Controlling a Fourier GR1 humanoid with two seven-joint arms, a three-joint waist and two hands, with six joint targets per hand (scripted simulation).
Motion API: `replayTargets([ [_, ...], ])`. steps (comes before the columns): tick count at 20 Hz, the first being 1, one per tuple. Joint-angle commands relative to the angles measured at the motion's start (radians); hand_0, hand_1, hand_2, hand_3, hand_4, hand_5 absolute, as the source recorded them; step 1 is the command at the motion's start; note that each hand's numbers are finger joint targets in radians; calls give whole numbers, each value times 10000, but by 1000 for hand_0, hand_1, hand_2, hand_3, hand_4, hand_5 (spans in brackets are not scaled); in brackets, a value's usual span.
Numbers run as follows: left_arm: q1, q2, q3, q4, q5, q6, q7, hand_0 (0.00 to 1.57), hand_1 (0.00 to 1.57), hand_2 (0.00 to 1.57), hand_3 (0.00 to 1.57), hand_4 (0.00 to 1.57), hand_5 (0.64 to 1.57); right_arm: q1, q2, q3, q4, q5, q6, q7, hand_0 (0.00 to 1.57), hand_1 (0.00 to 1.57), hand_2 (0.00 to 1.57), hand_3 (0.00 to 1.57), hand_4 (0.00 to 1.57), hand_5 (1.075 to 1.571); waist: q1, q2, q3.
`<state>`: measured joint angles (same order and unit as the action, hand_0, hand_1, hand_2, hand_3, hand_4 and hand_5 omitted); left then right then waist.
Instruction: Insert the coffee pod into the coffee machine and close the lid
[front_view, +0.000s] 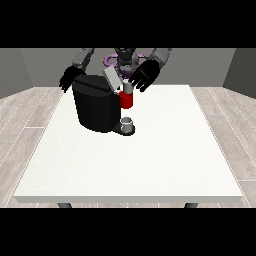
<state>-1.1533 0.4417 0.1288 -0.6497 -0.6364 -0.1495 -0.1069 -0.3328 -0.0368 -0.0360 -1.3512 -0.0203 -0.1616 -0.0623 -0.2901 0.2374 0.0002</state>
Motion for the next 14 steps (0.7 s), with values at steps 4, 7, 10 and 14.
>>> replayTargets([
  [4,-111,-79,-116,-21,-122,-84,-311,1206,1206,1261,1187,504,1571,-179,-21,-207,133,-105,-79,18,0,0,0,0,512,1571,217,181,0],
  [7,163,-438,-70,101,-127,241,-69,1185,1185,1264,1195,497,1571,457,153,38,-2,-119,92,-231,0,0,0,0,513,1571,-19,-70,1],
  [10,138,-154,-147,91,-267,134,-418,1198,1198,1271,1200,505,1571,185,-2,-219,-97,-221,23,-145,0,0,0,0,525,1571,117,25,0],
  [14,-217,183,128,443,-250,80,-88,1160,1160,1244,1185,506,1571,522,193,284,-495,21,90,-205,0,0,0,0,462,1571,-368,161,-1],
])
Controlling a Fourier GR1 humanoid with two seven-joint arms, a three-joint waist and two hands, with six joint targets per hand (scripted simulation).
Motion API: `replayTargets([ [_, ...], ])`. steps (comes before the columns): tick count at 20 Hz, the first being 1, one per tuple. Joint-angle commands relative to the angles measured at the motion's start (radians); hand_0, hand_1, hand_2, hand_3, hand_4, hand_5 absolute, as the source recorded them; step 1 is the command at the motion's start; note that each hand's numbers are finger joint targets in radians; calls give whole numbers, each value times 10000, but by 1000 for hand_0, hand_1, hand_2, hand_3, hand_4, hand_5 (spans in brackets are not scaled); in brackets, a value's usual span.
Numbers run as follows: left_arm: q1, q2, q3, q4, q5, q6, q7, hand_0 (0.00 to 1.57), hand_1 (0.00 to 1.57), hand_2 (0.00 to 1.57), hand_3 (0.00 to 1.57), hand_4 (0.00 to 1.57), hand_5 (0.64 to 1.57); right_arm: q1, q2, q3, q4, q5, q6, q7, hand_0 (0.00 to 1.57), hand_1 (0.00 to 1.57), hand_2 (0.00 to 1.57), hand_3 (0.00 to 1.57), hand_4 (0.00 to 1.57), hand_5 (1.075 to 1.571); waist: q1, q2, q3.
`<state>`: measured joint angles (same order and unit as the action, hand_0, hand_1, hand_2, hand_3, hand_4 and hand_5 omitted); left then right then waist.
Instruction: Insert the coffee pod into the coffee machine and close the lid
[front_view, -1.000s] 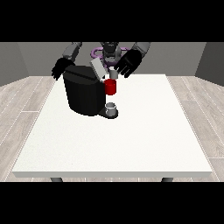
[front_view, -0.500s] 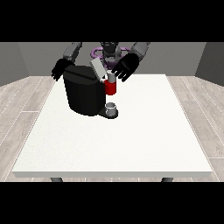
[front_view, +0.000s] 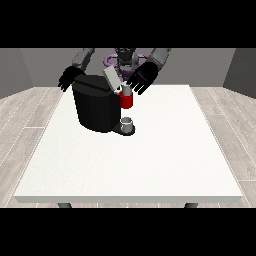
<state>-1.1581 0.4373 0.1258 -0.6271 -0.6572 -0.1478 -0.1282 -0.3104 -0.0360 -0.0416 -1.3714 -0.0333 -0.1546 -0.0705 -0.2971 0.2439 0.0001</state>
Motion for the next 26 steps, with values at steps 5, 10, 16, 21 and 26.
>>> replayTargets([
  [5,-260,-80,120,183,-67,164,245,1221,1221,1275,1199,488,1571,-13,-25,58,30,-1,169,-300,0,0,0,0,435,1571,-96,391,1],
  [10,184,-498,-81,250,-273,476,277,1220,1220,1266,1167,481,1571,331,-32,88,-129,-22,176,-113,0,0,0,0,446,1571,-202,105,1],
  [16,-216,-355,-177,242,-342,-97,343,1129,1129,1167,1028,443,1571,-221,-25,-158,-59,16,-279,386,0,0,0,0,366,1571,109,45,1],
  [21,-46,-154,-119,184,-419,136,-77,1085,1085,1132,956,403,1571,-147,-347,-336,-79,-173,96,236,0,0,0,0,408,1571,129,238,0],
  [26,-413,-188,-219,101,-544,-88,233,1050,1050,1119,962,364,1571,9,229,-111,244,132,-441,-312,0,0,0,0,477,1571,254,120,2],
])
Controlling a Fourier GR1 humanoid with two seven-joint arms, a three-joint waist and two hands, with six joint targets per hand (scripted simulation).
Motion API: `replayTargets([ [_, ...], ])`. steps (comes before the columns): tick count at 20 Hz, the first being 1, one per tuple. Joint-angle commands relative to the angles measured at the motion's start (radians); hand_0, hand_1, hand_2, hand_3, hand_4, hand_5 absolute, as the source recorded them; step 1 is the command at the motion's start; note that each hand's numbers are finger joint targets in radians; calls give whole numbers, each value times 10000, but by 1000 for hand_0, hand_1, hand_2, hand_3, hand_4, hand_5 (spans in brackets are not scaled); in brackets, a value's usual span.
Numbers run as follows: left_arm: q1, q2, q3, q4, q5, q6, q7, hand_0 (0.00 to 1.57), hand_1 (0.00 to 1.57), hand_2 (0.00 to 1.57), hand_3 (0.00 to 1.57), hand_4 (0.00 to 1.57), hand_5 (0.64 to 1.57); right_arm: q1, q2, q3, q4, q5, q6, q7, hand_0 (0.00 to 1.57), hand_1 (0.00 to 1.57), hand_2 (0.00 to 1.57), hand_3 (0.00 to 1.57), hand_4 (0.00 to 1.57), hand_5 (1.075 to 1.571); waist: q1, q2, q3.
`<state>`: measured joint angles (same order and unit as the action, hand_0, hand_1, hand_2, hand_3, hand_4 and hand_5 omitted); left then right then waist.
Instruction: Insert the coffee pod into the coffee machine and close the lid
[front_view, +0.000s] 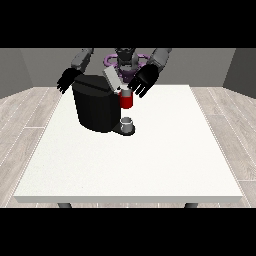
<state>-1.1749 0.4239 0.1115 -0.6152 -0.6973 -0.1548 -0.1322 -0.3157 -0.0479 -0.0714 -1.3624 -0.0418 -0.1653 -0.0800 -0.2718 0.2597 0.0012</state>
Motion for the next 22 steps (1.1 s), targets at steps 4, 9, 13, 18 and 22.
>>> replayTargets([
  [4,198,-552,-262,-150,-242,298,50,1018,1018,1086,904,369,1571,-193,41,-157,371,-141,8,-163,0,0,0,0,459,1571,241,-44,-8],
  [9,146,257,-513,73,-690,-148,-358,0,0,0,0,0,1571,-135,-398,-194,154,-288,545,-118,0,0,0,0,413,1571,-153,308,-8],
  [13,-74,275,-559,68,-834,-213,-247,0,0,0,0,0,1571,136,374,302,131,339,-322,-597,0,0,0,0,353,1571,-159,285,-8],
  [18,319,252,-454,63,-627,-751,-546,0,0,0,0,0,1571,96,-181,-100,142,-27,1,311,0,0,0,0,387,1571,197,-529,-10],
  [22,680,-199,-648,-156,-726,-816,-245,0,0,0,0,0,1571,402,-273,-286,485,6,-112,254,0,0,0,0,416,1571,588,-1172,-9],
])
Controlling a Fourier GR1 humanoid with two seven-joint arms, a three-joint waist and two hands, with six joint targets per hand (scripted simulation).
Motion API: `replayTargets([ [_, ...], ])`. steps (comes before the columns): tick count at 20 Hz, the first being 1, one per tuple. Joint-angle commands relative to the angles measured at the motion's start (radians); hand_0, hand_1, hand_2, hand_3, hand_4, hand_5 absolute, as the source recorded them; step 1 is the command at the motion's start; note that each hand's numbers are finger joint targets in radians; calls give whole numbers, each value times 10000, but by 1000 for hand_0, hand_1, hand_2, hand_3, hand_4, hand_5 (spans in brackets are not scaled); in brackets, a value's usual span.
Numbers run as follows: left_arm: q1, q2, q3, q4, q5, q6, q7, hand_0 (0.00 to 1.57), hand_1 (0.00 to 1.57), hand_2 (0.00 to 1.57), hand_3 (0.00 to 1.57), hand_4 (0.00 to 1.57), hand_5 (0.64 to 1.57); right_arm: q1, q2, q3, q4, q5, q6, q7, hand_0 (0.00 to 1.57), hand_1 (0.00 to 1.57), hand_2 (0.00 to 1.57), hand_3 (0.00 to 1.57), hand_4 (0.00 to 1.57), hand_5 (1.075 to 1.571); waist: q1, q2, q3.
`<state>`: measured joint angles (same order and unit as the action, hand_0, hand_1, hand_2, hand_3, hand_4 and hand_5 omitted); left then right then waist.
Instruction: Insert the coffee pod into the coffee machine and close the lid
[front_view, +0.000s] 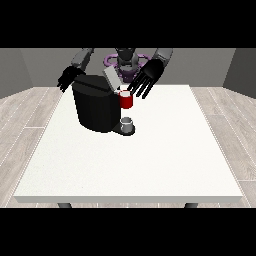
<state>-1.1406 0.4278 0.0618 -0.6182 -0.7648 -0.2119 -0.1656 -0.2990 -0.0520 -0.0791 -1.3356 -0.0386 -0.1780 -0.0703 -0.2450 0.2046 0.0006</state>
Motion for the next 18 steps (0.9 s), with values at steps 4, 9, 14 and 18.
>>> replayTargets([
  [4,395,-89,-35,-290,-12,-244,-183,0,0,0,0,0,1571,333,261,28,212,15,-218,-122,0,0,0,0,381,1571,512,-639,-5],
  [9,1447,-582,456,-479,641,-90,-345,0,0,0,0,0,1571,1310,75,-222,238,-284,180,-641,0,0,0,0,433,1571,752,-1331,-6],
  [14,2204,-1704,2421,-357,3023,-217,-612,0,0,0,0,249,1571,1851,286,-368,271,-285,-202,-532,0,0,0,0,370,1571,1462,-2365,-24],
  [18,3323,-2782,2771,-410,3706,-12,-559,0,0,0,0,0,1571,2294,-442,-502,135,-481,556,-247,0,0,0,0,492,1571,1814,-3547,-13],
])
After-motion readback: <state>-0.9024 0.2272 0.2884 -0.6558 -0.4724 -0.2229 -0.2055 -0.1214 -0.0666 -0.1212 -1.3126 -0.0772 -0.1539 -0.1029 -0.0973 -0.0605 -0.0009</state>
